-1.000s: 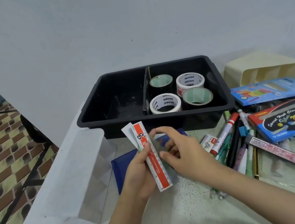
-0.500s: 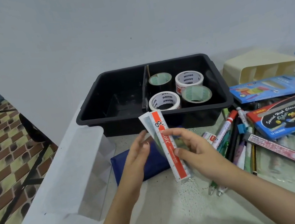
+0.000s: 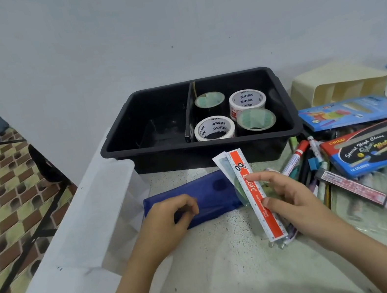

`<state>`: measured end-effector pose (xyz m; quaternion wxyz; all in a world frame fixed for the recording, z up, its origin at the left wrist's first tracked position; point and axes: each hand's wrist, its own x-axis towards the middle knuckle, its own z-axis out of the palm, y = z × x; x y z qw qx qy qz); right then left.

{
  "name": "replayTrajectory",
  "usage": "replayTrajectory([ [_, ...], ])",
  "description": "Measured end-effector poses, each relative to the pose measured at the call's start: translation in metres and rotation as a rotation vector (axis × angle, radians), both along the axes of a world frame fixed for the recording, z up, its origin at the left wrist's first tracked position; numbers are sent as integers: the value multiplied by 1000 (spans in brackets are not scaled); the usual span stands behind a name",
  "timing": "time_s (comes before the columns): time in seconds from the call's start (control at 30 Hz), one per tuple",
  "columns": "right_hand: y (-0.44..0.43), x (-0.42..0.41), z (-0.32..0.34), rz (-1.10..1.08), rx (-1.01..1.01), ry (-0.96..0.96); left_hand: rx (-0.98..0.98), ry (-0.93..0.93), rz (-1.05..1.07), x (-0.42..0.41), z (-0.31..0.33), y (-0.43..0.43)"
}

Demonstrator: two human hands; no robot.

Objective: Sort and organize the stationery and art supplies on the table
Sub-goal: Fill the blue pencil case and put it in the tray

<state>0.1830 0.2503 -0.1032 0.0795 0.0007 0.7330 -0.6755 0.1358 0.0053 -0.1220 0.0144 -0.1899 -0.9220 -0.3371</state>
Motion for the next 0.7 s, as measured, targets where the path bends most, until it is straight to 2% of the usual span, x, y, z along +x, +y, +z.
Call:
replayTrajectory([
  [0.1, 5, 4, 6, 14, 25, -3, -141, 53, -7, -1, 6, 5],
  [0.17, 9, 6, 9, 32, 45, -21, -162, 69, 5, 0, 9, 10],
  [0.43, 17, 6, 10, 69, 170, -89, -88, 11, 42, 12, 23, 32],
  [0.57, 13, 6, 17, 173, 205, -174, -7, 23, 34, 22, 24, 40],
  [0.7, 1, 4, 10, 23, 174, -165, 52, 19, -2, 31, 18, 43],
])
